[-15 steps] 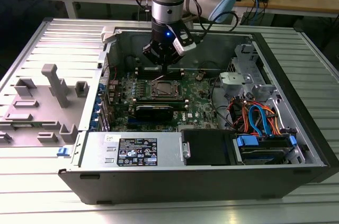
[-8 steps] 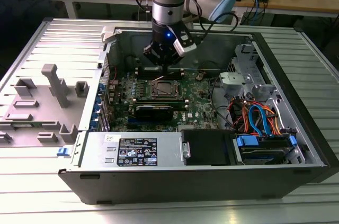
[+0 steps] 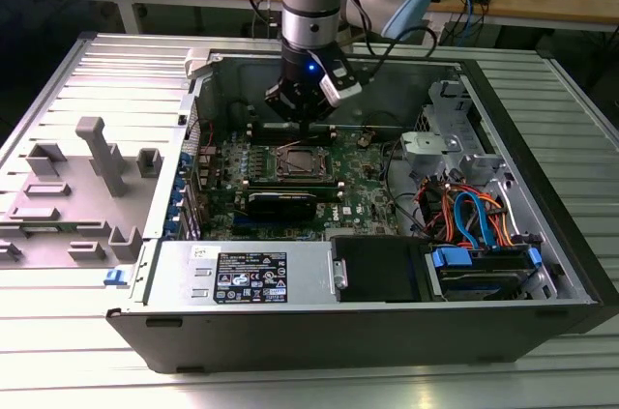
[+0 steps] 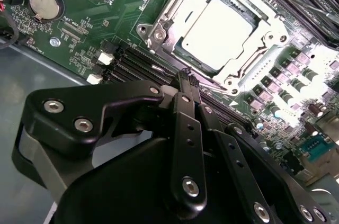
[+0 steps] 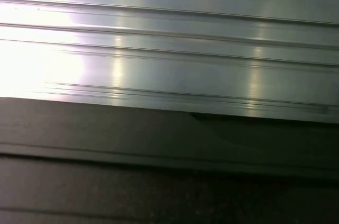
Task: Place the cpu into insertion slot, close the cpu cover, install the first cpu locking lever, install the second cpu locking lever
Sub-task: 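Install the first cpu locking lever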
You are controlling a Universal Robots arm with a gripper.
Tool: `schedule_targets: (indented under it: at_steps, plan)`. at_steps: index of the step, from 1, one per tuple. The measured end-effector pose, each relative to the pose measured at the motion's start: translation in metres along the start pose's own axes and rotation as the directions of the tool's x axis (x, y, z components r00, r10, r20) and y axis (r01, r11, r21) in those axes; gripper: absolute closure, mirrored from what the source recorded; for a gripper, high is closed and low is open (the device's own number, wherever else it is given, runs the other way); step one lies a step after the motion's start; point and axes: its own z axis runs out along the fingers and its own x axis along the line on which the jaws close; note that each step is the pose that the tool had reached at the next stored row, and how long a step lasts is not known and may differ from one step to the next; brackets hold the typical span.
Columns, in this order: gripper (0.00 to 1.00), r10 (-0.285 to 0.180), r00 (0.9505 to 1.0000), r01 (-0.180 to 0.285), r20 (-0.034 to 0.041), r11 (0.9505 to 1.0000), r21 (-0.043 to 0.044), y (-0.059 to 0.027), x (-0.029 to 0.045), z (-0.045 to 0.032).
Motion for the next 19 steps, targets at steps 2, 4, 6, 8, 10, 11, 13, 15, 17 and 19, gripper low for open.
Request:
schedule_targets:
  at_steps: [2,4,6,8,10,11,13,15,17,19]
  plan:
    - [0.89,0.014,0.9999,-0.014,-0.0003,0.9999,-0.0002,0.0000,-0.0011,0.0005]
    - [0.89,0.029,0.9996,-0.029,-0.0008,0.9996,-0.0002,-0.0003,-0.0014,0.0010]
    - [0.89,0.032,0.9995,-0.032,-0.0009,0.9995,-0.0002,-0.0024,-0.0014,0.0013]
    - [0.89,0.033,0.9994,-0.033,-0.0010,0.9994,-0.0001,-0.0043,-0.0013,0.0014]
    - [0.89,0.036,0.9993,-0.036,-0.0013,0.9993,0.0000,-0.0045,-0.0026,0.0020]
    - [0.89,0.038,0.9993,-0.038,-0.0012,0.9993,-0.0001,-0.0045,-0.0031,0.0022]
    - [0.89,0.041,0.9992,-0.041,-0.0014,0.9992,-0.0001,-0.0046,-0.0045,0.0027]
    - [0.89,0.043,0.9991,-0.043,-0.0014,0.9991,-0.0002,-0.0046,-0.0050,0.0030]
    - [0.89,0.044,0.9991,-0.044,-0.0013,0.9991,-0.0003,-0.0046,-0.0055,0.0035]
    - [0.89,0.044,0.9990,-0.044,-0.0014,0.9990,-0.0004,-0.0045,-0.0059,0.0047]
